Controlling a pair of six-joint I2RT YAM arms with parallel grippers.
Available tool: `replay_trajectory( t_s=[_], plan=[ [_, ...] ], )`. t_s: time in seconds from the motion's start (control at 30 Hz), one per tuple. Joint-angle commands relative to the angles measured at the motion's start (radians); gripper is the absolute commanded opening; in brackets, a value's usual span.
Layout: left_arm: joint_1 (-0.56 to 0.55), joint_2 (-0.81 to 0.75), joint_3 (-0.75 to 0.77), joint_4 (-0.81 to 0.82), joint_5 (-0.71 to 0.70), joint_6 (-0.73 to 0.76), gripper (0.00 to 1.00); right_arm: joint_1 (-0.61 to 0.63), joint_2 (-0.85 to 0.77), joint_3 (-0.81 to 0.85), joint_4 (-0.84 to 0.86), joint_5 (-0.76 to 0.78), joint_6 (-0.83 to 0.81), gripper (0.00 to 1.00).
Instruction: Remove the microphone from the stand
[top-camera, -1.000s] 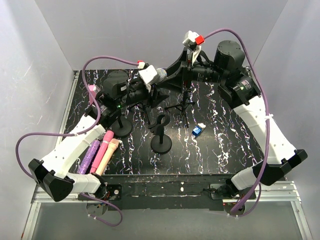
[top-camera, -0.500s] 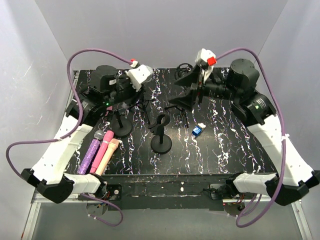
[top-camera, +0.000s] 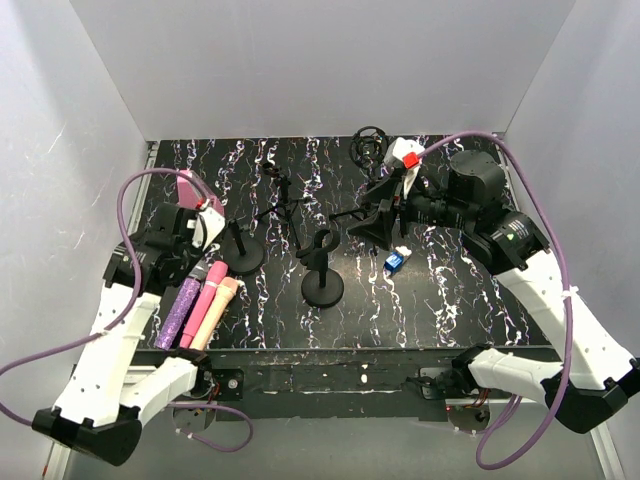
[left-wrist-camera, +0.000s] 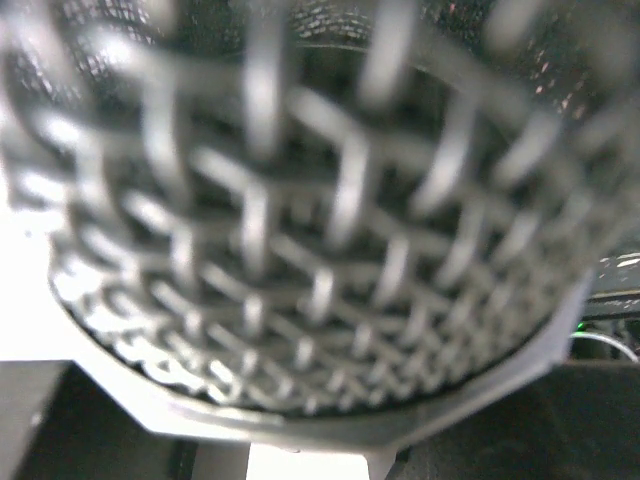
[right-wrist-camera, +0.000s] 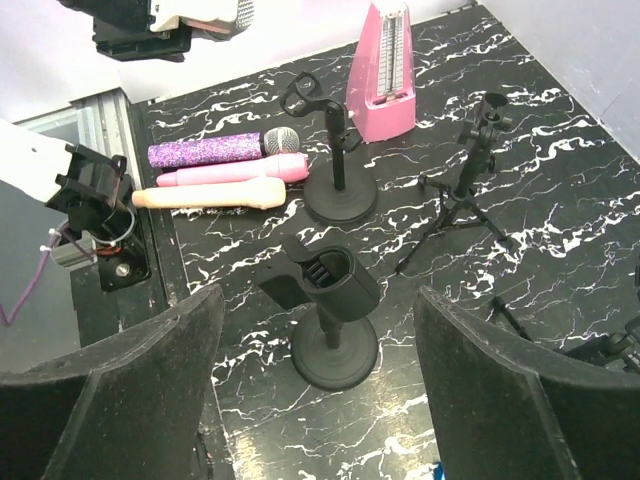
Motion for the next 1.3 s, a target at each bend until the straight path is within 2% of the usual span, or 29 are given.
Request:
replay_trajectory(
  t_s=[0.0, 0.13, 0.2, 0.3, 0.5, 0.67, 0.97, 1.27],
  plan=[
    [0.093, -0.027, -0.086, 0.020, -0.108, 0.012, 0.00, -0.005, -0.040, -0.016, 0.015, 0.021, -0.015, 0.83],
    [0.268, 0.038, -0.198, 0.051, -0.006, 0.036, 0.00, -0.004, -0.025, 0.013, -0.065, 0.035, -0.013, 0.83],
    [0.413, 0.065, -0.244, 0.119, 0.046, 0.086, 0.00, -0.005, -0.016, 0.034, -0.111, 0.063, -0.012, 0.86],
    [0.569, 0.128, -0.296, 0.242, 0.116, 0.159, 0.00, -0.005, -0.019, 0.056, -0.152, 0.109, -0.015, 0.88],
    [0.581, 0.199, -0.433, 0.492, 0.149, 0.266, 0.00, -0.005, -0.052, 0.060, -0.215, 0.185, -0.058, 0.88],
    [0.583, 0.312, -0.497, 0.597, 0.142, 0.278, 0.00, -0.010, -0.072, 0.068, -0.272, 0.207, -0.110, 0.88],
    [0.626, 0.553, -0.404, 0.608, 0.229, 0.098, 0.00, -0.042, -0.086, 0.074, -0.372, 0.225, -0.127, 0.87],
    [0.638, 0.645, -0.418, 0.601, 0.278, 0.073, 0.00, -0.053, -0.049, 0.093, -0.378, 0.254, -0.141, 0.87]
  ],
)
